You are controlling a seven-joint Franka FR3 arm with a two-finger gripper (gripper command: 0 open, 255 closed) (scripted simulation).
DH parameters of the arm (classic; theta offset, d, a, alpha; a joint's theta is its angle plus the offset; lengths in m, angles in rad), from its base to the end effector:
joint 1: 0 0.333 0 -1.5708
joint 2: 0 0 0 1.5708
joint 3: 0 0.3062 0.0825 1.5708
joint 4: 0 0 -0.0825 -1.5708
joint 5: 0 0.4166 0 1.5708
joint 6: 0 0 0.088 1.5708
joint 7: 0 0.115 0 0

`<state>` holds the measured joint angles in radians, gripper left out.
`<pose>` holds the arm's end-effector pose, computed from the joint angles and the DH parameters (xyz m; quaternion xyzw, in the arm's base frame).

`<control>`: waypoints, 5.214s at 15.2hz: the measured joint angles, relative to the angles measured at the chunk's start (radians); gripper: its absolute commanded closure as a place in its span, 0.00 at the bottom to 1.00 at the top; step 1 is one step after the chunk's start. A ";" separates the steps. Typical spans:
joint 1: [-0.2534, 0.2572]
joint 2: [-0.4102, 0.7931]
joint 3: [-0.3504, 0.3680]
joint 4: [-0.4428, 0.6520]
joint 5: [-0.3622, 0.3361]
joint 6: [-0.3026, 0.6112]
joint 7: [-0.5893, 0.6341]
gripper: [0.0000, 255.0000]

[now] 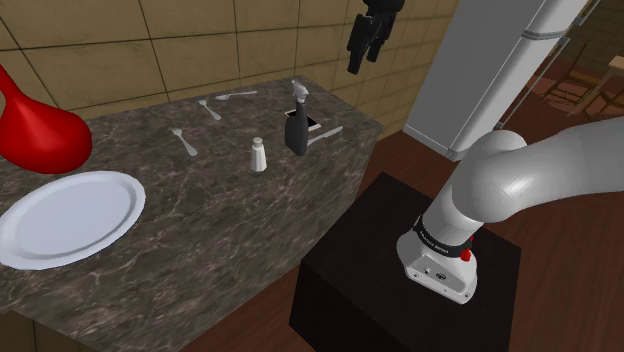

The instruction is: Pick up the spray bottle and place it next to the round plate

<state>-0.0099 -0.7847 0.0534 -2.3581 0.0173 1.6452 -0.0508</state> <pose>0.3546 0.0211 0.5805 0.9985 0.0397 0.0354 0.0106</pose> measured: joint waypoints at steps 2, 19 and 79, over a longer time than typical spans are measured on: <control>-0.003 0.017 -0.001 0.005 -0.001 0.011 0.003 0.00; -0.079 0.599 -0.009 0.205 -0.023 0.358 0.123 0.00; -0.083 0.625 -0.012 0.584 -0.024 0.006 0.122 1.00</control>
<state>-0.0927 -0.1597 0.0413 -1.7745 -0.0063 1.6511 0.0710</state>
